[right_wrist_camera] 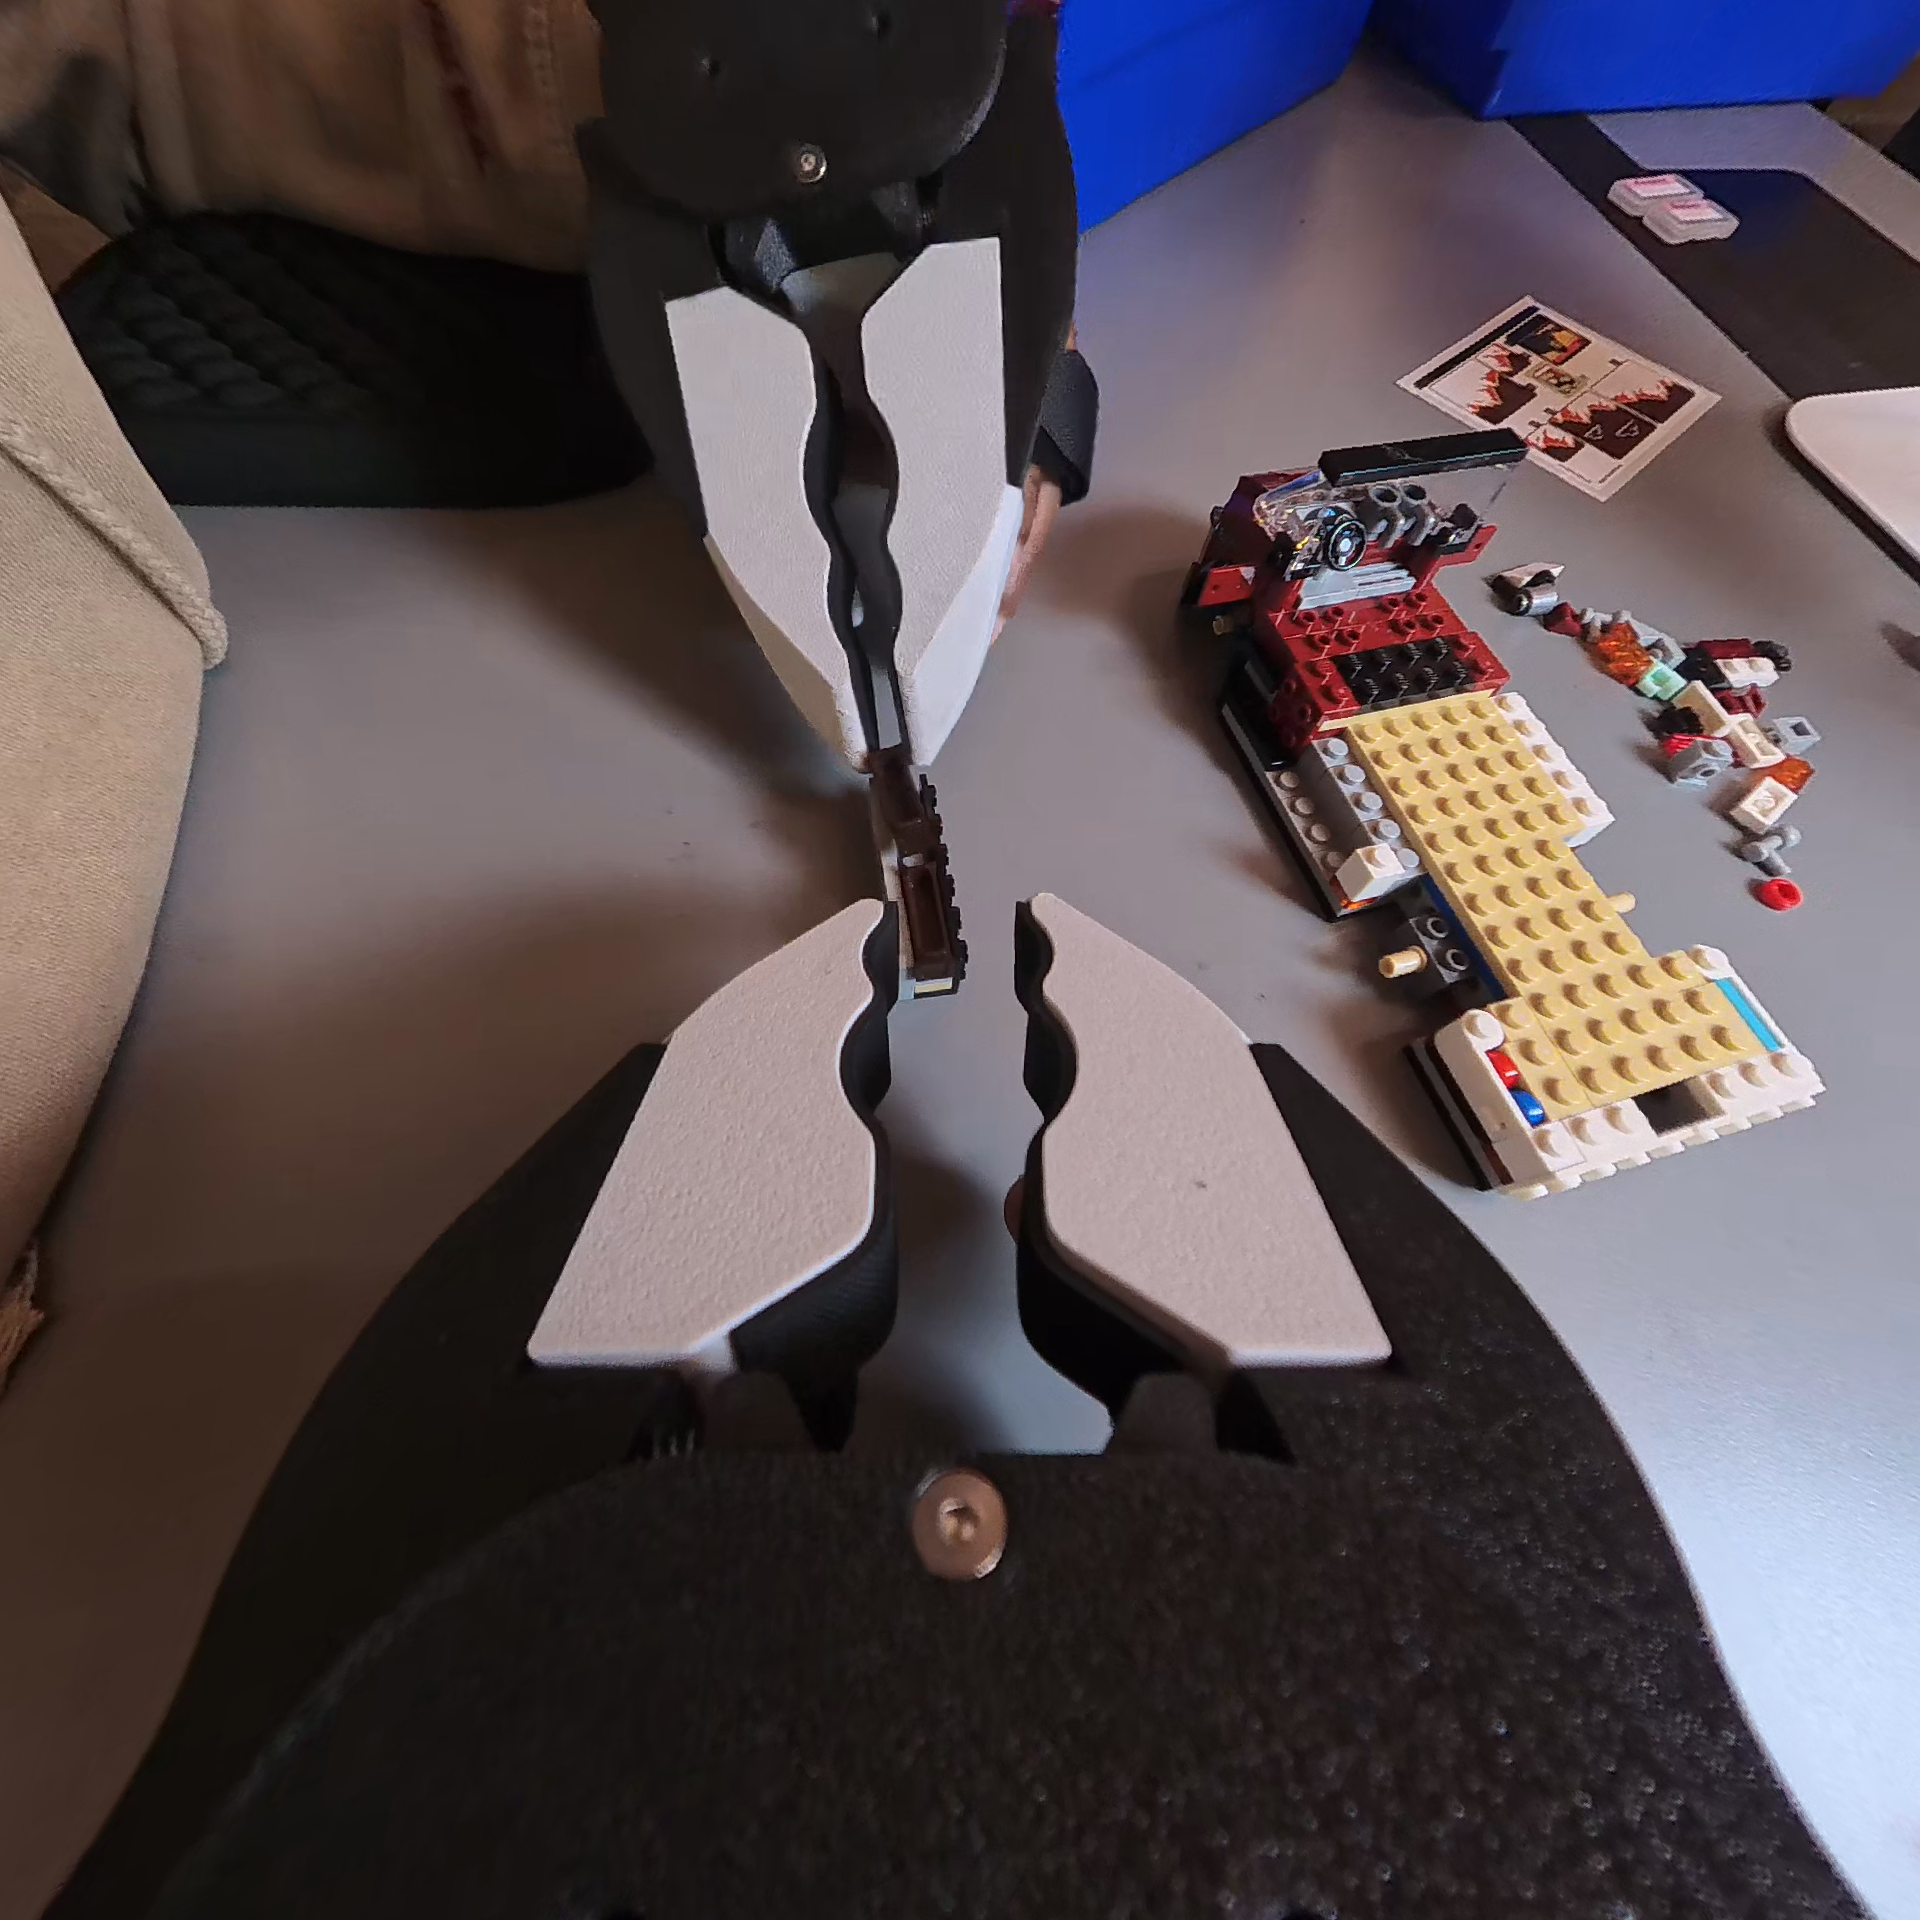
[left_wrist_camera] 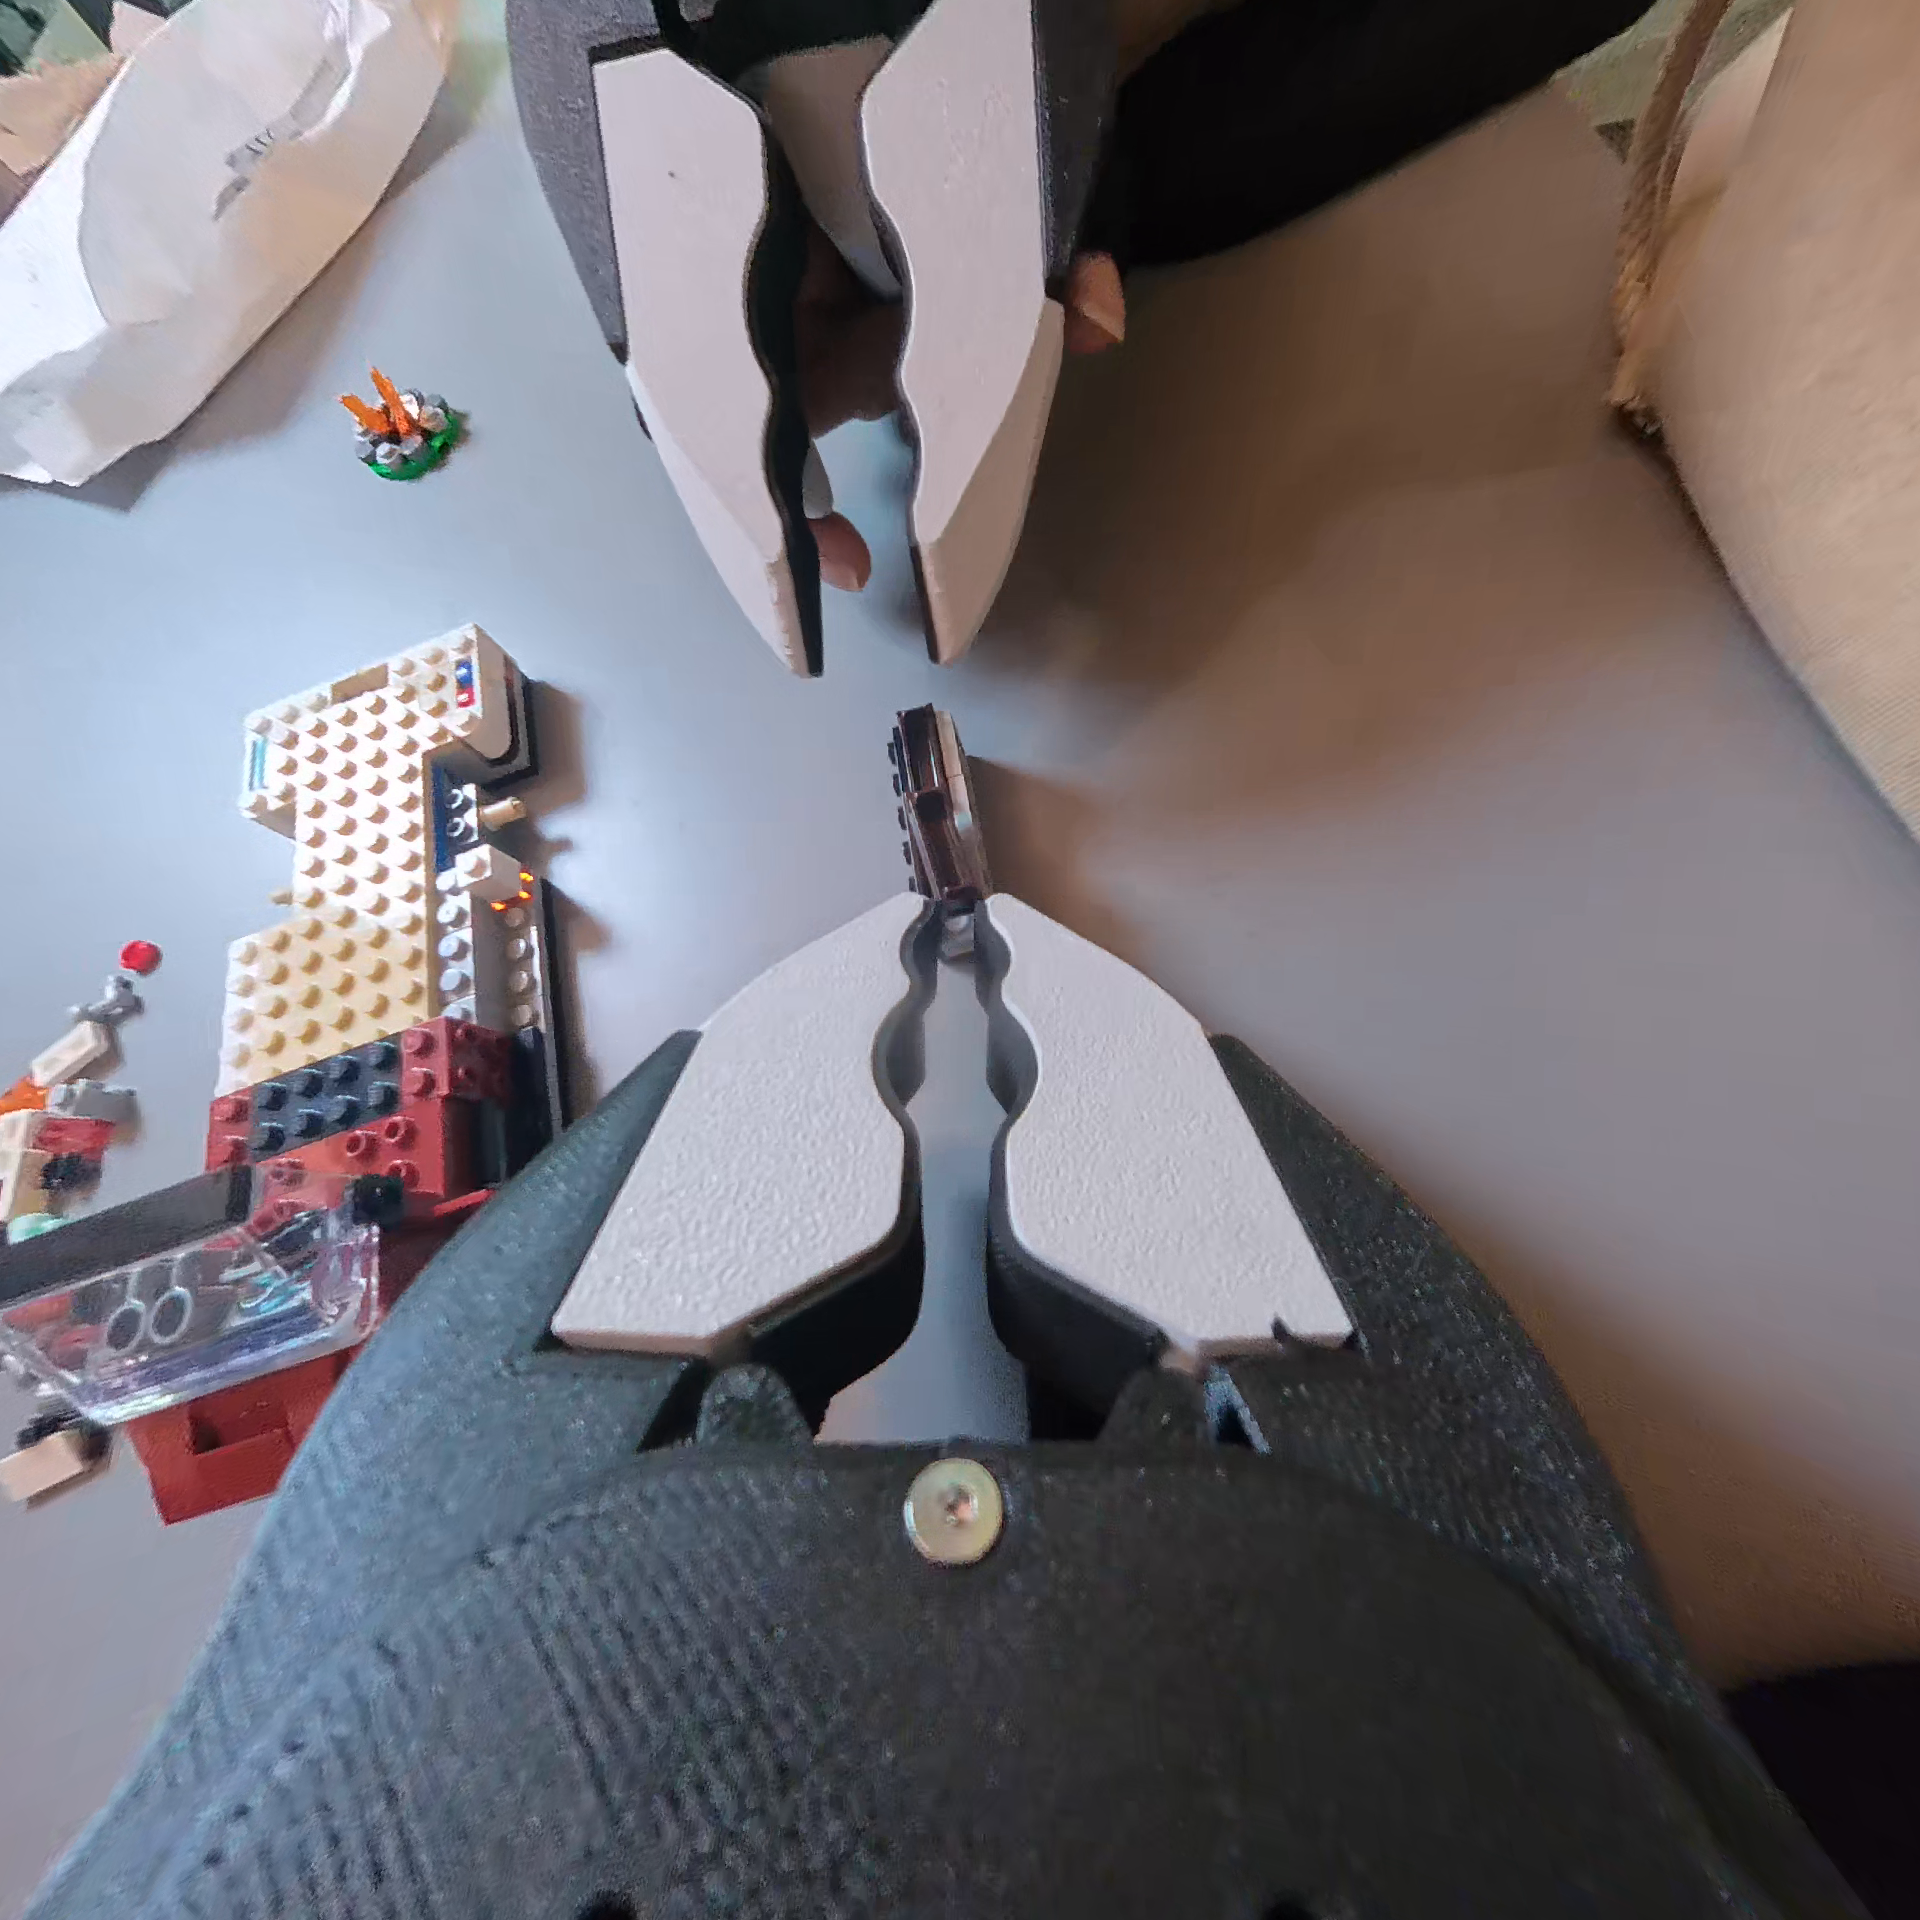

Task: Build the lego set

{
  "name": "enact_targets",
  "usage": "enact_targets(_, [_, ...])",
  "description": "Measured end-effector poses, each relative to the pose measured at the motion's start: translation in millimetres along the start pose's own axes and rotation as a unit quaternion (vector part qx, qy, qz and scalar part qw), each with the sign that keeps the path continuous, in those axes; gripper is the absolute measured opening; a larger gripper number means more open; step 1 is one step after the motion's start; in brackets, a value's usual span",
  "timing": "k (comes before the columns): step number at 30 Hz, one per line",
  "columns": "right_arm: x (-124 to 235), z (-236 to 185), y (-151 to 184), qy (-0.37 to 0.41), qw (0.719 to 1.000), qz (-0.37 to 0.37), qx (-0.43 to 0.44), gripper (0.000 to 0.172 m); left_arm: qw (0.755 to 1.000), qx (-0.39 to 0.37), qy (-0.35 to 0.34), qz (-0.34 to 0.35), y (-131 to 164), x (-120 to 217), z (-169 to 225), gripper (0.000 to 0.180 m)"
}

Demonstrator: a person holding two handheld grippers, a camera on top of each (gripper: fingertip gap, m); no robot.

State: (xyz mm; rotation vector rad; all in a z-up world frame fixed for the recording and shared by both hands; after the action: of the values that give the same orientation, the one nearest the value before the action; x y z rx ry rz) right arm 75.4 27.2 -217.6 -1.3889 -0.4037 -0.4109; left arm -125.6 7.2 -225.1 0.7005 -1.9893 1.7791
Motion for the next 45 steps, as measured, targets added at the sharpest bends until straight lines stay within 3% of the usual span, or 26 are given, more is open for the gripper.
enact_targets(19, [-2.4,-2.5,1.6,-0.013,1.0,-0.025,0.01,0.021,0.999,0.025,0.041,-0.012,0.8,-1.1,-6.8,0.006])
enact_targets(45, [-3.9,-4.0,2.6,-0.018,0.999,-0.038,0.016,0.021,0.999,0.032,0.033,-0.002,-7.3,-3.3,-6.4,0.015])
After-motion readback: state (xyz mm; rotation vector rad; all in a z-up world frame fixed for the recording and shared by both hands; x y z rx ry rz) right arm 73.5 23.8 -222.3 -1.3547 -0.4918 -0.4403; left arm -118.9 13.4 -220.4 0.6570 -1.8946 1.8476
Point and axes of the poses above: each gripper's, where its closed fingertips meet, x back along the fingers, y out of its underside, z = x × y across the jaws, the point moved 10 cm from there along x, back along the fingers, and after that the axes turned 5 degrees about x, right-handed, at the moved point
